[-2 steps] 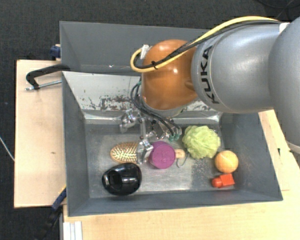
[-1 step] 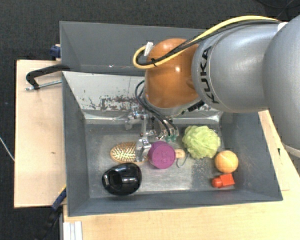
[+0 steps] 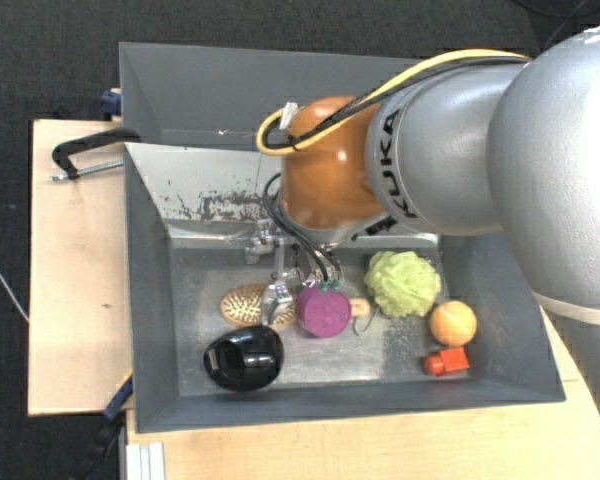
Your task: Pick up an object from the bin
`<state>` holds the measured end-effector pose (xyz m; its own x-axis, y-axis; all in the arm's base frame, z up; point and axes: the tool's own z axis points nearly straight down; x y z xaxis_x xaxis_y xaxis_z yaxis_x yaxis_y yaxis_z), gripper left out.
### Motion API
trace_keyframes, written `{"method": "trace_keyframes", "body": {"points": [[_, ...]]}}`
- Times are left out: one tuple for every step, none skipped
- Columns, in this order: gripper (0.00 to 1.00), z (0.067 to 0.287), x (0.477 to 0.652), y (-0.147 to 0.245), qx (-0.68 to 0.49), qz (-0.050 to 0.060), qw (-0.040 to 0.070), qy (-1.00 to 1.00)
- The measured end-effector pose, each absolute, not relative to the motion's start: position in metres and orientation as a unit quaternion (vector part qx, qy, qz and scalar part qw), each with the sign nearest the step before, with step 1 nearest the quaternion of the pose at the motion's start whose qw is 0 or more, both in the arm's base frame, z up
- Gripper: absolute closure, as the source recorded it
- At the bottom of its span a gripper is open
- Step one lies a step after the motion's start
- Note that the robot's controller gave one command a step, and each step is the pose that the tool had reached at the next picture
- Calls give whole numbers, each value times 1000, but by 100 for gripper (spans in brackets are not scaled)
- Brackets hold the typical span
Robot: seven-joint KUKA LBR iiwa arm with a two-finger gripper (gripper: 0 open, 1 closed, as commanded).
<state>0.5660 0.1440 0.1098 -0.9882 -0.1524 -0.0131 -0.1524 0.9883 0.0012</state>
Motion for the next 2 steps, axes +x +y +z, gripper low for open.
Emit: {"method": "trace_keyframes", "body": {"points": [[100, 82, 566, 85, -8, 11, 6, 1000], [100, 82, 567, 83, -8, 12, 7, 1000]]}}
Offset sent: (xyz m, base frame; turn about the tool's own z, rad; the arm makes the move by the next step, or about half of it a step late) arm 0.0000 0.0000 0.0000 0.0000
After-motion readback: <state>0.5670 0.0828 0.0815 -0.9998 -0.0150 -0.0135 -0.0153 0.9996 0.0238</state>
